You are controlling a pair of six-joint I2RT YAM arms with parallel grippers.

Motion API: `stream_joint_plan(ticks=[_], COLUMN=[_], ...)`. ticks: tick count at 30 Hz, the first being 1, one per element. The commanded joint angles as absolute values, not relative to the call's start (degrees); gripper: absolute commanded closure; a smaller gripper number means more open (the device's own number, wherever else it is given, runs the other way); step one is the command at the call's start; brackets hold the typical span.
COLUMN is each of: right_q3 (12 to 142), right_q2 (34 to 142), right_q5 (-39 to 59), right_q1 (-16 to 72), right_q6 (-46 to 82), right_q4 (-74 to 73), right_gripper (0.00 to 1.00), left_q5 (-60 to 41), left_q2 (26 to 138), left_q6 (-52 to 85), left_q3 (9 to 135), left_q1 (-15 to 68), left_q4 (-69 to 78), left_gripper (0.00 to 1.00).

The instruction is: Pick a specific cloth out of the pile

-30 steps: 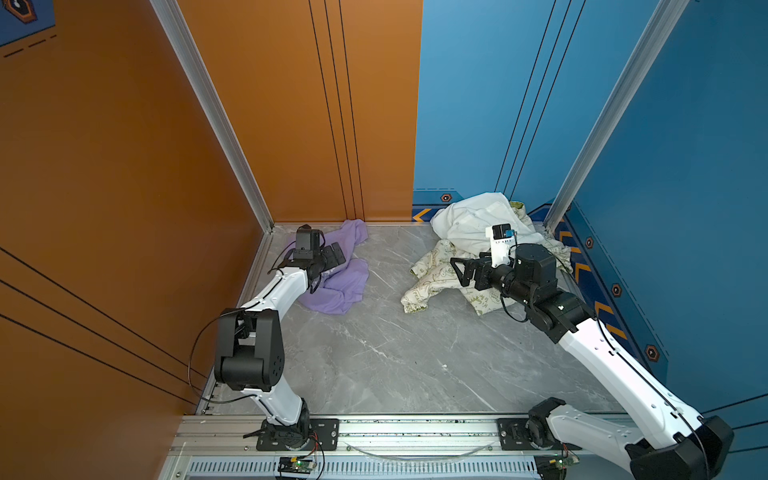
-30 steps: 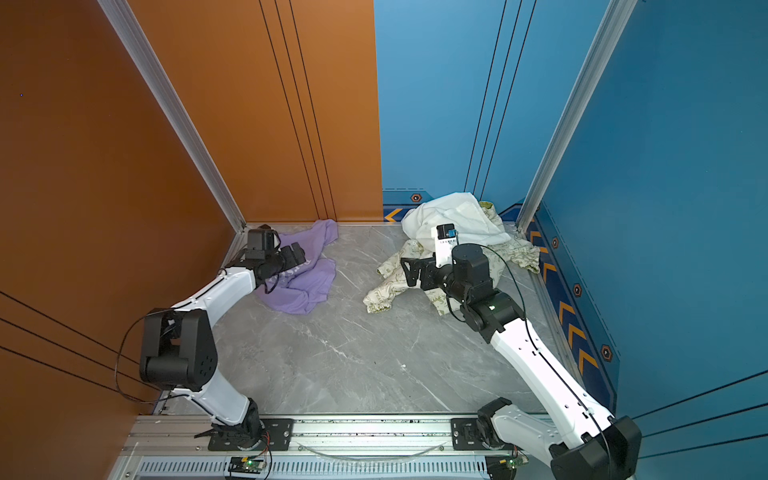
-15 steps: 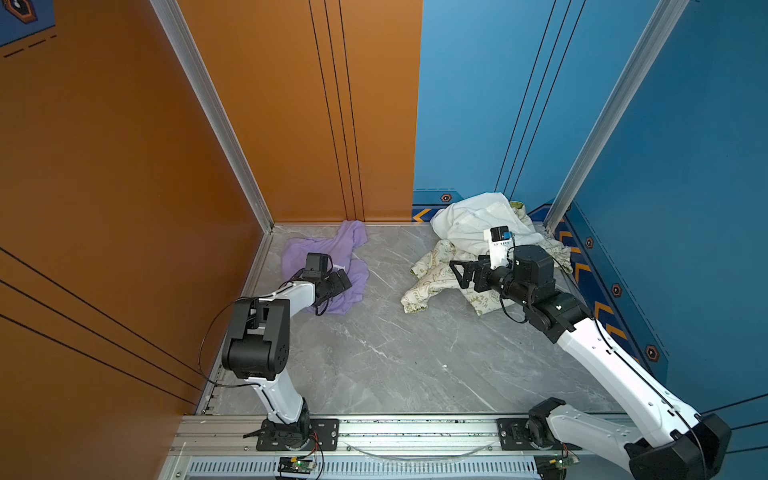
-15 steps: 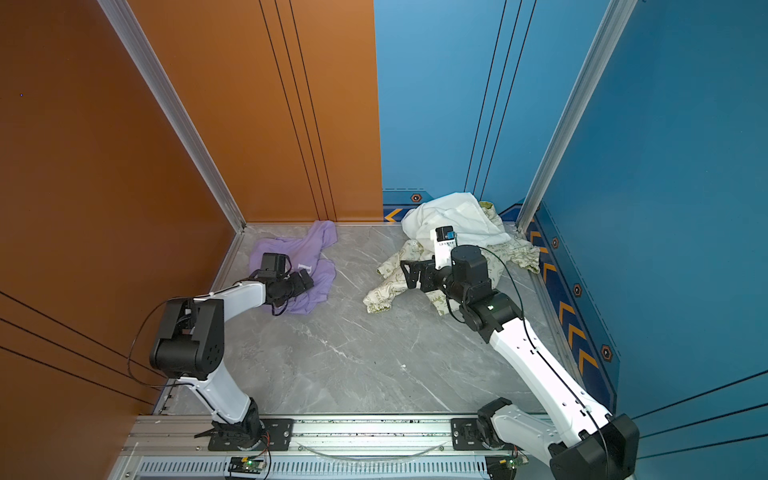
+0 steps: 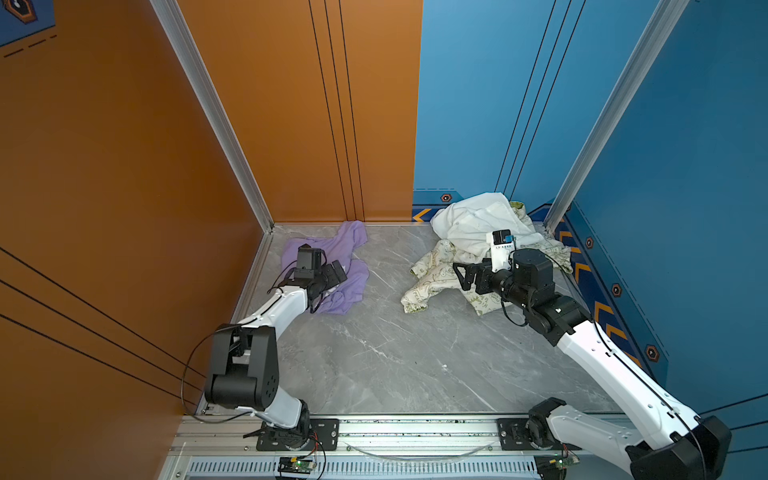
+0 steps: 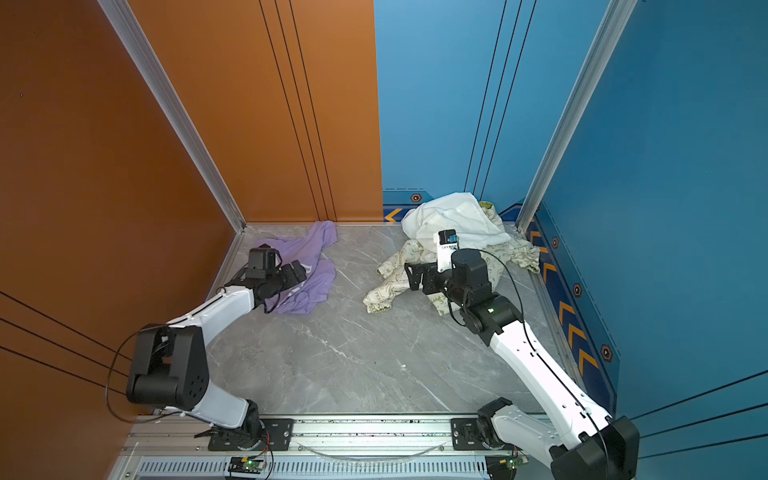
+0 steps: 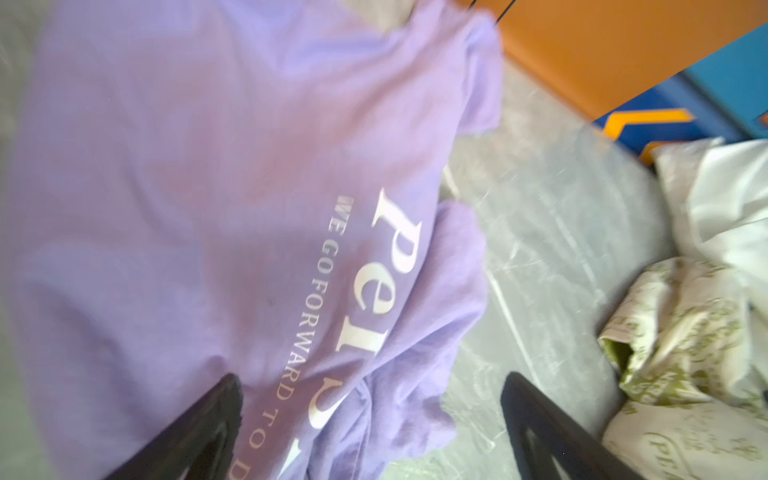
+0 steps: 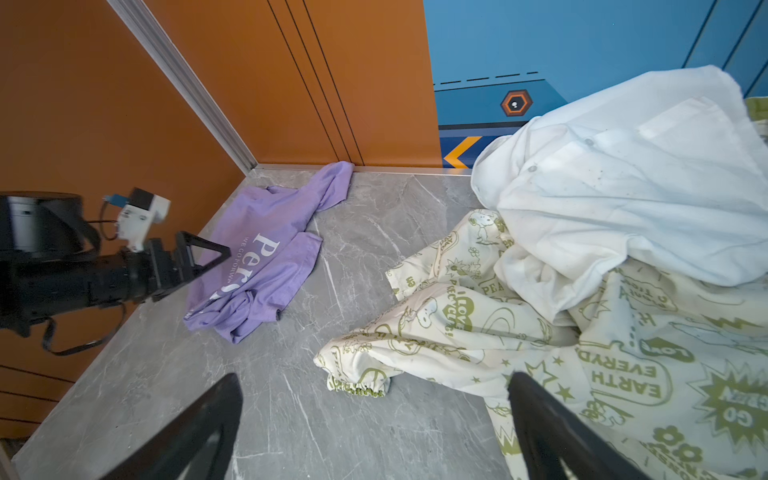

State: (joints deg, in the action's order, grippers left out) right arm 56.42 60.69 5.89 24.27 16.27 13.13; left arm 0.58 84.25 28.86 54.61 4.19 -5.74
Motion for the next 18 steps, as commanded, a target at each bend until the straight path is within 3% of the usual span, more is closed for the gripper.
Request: stream_joint_plan(ticks=[1, 10, 18], right_q3=[53.85, 41.01, 30.18], right_q2=[57.09, 50.61, 51.20], right_q5=[0.58, -5.44, -6.41], right_q1=[22.86, 14.26, 5.58], right_q6=[15.12, 15.93, 18.34], right_q4=[11.29, 6.40, -4.71], right_gripper=[0.00, 0.00, 0.00], left_q5=[6.91, 10.91, 14.79], left_q2=[76.69, 60.93, 65.26], left_q6=[20.68, 8.26, 7.56], left_q3=[54.19, 35.19, 21.21], left_q1=[4.90, 2.44, 0.79], left_q4=[-5.14, 15.83, 34.68], left_gripper=[0.02, 0.02, 0.02])
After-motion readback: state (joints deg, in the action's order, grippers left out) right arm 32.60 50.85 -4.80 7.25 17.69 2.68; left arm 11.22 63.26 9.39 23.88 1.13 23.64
